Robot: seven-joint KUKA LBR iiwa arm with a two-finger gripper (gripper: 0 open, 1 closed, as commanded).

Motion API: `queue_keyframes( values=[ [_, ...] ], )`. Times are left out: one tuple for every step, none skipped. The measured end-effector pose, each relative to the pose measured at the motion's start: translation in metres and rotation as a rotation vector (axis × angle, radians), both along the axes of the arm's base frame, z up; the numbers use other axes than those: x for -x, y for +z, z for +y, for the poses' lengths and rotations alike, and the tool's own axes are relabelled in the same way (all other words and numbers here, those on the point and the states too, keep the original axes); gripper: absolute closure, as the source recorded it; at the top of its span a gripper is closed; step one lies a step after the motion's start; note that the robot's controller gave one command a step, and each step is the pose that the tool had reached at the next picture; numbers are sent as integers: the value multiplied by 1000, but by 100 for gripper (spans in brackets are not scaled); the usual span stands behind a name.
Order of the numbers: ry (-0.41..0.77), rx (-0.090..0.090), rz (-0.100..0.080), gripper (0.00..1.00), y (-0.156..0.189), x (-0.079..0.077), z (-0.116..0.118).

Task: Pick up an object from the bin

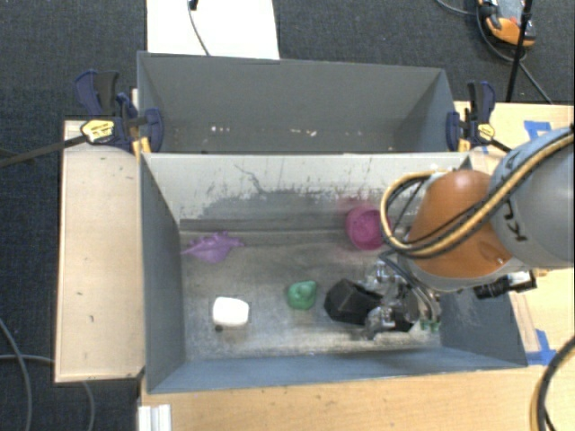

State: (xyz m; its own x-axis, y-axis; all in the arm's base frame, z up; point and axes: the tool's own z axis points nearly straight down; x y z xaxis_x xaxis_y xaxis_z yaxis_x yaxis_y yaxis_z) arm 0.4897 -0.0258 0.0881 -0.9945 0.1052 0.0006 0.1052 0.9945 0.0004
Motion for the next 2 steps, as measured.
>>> queue_keyframes(
  values=[
    [0,0,6,100,7,2,0],
    [1,-1,11,100,27,3,0]
  ],
)
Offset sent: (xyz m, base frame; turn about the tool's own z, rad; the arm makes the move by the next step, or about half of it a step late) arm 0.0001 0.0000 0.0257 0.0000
